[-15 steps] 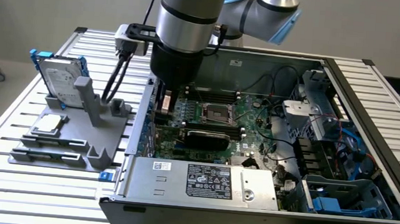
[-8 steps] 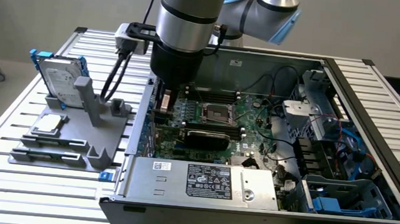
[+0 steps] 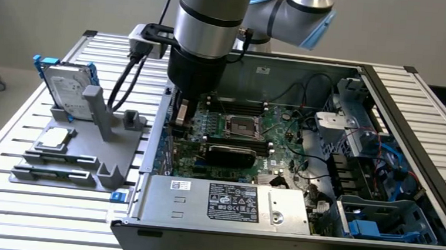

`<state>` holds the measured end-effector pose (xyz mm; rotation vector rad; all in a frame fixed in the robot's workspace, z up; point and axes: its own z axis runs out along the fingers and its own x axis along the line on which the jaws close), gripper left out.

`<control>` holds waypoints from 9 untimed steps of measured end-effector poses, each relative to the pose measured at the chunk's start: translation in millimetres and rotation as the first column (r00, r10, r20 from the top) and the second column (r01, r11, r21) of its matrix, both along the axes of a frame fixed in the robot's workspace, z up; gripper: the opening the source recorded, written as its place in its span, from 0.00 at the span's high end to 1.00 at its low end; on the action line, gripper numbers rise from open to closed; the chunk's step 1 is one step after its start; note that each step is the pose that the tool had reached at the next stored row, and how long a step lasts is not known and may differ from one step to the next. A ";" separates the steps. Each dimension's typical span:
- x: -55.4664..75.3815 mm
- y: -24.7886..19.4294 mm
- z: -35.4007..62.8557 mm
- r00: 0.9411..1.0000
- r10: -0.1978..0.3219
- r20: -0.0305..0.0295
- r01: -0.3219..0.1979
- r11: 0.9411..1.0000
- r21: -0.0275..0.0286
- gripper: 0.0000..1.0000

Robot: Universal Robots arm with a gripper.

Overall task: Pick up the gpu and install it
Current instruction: 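Press down on the gpu until it lock into place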

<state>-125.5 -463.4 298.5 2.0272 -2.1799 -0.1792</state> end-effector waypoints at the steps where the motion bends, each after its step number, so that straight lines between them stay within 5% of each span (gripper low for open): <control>1: 0.0 0.0 0.0 1.000 -0.006 0.000 0.006 1.000 0.000 0.89; 6: 0.0 0.0 0.0 0.999 -0.032 -0.002 0.032 0.999 -0.005 0.89; 9: 0.0 0.0 -0.1 0.999 -0.038 -0.003 0.038 0.999 -0.017 0.89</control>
